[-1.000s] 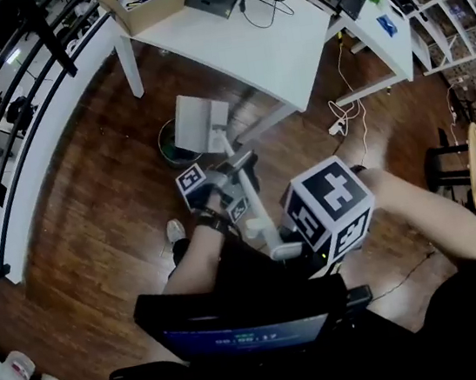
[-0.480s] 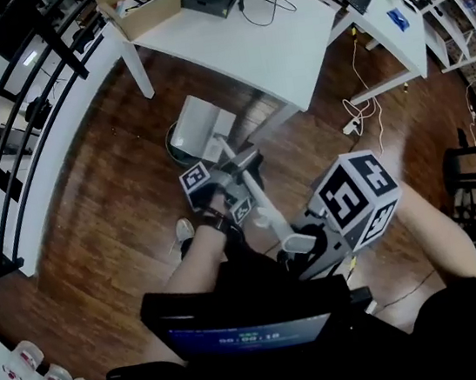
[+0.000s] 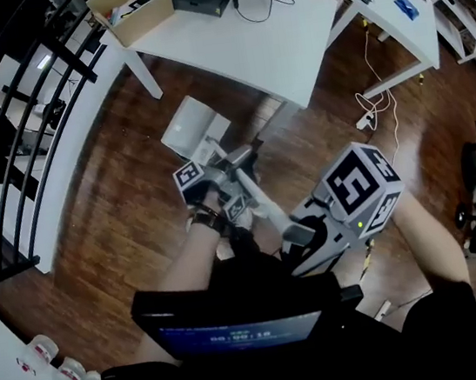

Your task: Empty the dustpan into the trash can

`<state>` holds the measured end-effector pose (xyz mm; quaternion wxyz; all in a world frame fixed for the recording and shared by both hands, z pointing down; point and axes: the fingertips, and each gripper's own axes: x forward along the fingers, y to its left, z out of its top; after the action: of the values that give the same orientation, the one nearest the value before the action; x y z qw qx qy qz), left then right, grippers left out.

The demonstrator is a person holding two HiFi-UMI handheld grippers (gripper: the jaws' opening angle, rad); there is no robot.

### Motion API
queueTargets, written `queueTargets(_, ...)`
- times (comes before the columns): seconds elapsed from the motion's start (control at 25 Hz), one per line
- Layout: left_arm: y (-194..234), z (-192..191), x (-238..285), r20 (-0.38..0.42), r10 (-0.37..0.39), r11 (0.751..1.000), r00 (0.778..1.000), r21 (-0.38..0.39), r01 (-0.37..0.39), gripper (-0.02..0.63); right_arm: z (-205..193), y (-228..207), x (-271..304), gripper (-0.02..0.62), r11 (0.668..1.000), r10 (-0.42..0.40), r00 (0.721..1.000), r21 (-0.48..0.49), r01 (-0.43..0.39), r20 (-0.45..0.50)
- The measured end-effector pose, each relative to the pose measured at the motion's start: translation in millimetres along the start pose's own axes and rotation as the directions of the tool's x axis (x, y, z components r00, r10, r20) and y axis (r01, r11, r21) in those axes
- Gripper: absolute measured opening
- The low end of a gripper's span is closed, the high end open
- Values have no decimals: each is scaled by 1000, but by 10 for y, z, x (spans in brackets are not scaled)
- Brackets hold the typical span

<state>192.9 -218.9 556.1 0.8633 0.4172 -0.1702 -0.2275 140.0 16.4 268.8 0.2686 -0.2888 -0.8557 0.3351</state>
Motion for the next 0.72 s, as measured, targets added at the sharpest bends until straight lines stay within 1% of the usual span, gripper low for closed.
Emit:
queueTargets(0.28, 49, 15, 44, 3, 51, 998, 999, 38, -51, 87, -92, 16, -126, 26, 999, -3, 998, -37, 6, 63)
queueTargets(0.56, 57, 17, 45, -16, 82, 994, 997, 71, -81, 93, -111, 7, -211, 28, 998, -15, 993, -55, 21, 114)
queueTargets(0.72, 73, -7, -16, -35, 82, 994, 996, 76, -79, 100, -113, 37, -226, 28, 998, -5, 991, -61, 13, 132)
